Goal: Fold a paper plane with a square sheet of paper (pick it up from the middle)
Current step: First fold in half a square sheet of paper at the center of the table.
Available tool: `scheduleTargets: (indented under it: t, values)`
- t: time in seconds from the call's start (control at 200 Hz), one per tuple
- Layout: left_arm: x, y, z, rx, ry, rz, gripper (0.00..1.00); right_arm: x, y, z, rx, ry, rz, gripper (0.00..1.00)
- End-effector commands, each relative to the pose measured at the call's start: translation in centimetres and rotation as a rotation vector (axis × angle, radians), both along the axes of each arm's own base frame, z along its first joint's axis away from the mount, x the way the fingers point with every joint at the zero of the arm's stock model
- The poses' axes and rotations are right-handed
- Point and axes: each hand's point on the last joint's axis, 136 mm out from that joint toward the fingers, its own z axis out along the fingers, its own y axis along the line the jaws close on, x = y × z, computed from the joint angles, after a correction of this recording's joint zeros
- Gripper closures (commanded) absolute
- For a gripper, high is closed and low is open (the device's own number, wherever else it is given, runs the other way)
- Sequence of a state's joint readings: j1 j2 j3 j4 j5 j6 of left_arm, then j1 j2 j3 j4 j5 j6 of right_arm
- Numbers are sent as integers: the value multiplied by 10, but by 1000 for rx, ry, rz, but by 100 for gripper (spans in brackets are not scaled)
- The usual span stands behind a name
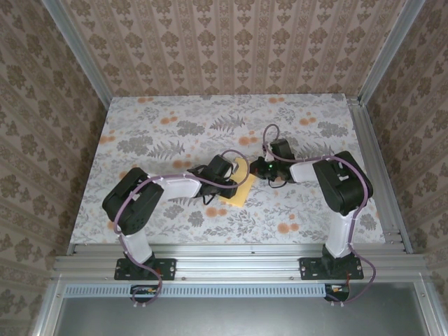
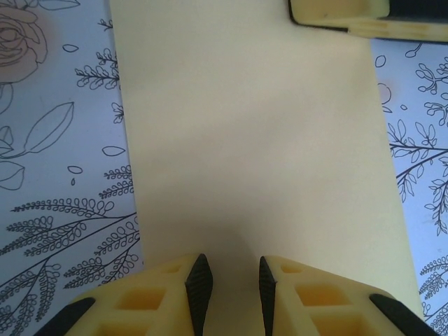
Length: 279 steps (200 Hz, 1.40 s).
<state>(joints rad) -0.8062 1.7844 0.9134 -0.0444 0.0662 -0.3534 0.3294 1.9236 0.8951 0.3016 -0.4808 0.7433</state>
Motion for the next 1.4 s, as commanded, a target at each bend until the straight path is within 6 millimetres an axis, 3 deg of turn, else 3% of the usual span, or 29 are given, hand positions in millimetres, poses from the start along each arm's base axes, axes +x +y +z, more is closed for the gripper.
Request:
scheduleTargets:
  t: [0.0,0.41,0.61,0.765,0.985,1.23,1.39]
  values:
    - [-66,83,-67,336,258,9,69,5,-38,-22,-77,8,-102,92]
    - [-72,88,-67,333,271,15,69,26,-59,-12,-37,-30,-185,92]
    - [-69,82,-65,315,268,12,69,16,-42,23,8,-56,-118,92]
    - [-66,76,-65,307,270,9,69,-6,-10,36,28,-55,-49,92]
    - [-65,73,-64,300,271,1,68,-12,14,18,24,-20,-6,92]
    - [-67,75,-64,299,271,5,68,-1,6,-4,-77,-3,13,92]
    - [-69,78,-62,303,269,10,68,5,-9,-23,-111,18,-4,92]
